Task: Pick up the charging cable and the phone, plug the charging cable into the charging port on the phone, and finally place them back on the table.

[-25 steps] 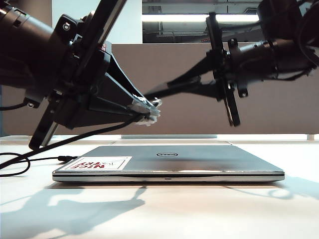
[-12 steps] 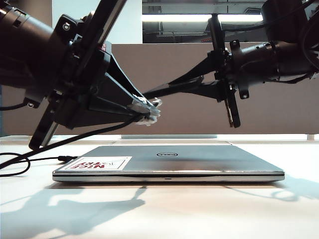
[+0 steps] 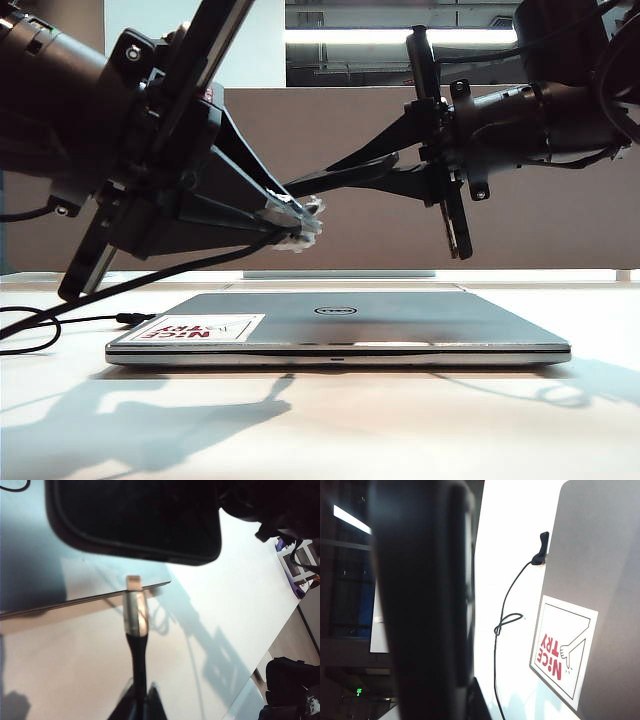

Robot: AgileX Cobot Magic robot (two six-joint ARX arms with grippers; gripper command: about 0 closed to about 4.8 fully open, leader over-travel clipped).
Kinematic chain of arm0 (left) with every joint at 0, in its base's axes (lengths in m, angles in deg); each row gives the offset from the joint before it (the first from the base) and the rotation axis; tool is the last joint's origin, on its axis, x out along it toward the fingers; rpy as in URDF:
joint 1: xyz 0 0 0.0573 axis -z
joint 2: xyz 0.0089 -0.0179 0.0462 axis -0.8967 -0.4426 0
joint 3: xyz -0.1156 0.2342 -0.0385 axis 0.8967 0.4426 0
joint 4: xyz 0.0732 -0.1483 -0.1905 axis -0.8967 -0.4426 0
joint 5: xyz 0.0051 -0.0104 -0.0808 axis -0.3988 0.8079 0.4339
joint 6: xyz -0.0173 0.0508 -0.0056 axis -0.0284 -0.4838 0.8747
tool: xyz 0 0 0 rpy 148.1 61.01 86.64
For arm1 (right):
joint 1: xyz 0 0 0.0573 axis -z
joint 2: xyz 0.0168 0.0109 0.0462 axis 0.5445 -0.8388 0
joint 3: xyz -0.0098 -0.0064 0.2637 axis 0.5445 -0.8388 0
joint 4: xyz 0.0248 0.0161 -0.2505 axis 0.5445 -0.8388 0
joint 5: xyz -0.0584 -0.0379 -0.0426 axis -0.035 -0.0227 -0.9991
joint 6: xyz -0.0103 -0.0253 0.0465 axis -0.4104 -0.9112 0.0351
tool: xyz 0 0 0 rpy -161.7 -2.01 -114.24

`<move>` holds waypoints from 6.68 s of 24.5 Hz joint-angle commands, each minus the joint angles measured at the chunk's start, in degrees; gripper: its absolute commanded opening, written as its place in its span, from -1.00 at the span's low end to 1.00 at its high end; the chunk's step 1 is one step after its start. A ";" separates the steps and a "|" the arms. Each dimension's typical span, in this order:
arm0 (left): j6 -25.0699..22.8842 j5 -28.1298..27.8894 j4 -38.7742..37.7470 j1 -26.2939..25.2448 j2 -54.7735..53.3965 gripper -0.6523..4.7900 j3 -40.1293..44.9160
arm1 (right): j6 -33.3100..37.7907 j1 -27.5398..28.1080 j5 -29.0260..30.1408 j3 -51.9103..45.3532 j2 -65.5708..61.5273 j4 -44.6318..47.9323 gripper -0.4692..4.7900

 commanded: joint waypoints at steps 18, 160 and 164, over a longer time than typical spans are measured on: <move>0.13 0.00 0.96 -0.04 0.13 -0.79 0.00 | -2.12 -0.61 -0.28 0.31 0.44 -1.97 -0.84; -13.00 0.00 -11.96 -7.13 0.39 -0.78 -14.56 | -59.45 27.08 -7.82 27.61 -4.74 -79.43 -0.84; -13.00 0.00 -11.93 -7.13 0.39 -0.78 -14.56 | -60.11 27.12 -8.37 28.02 -7.63 -80.04 -0.84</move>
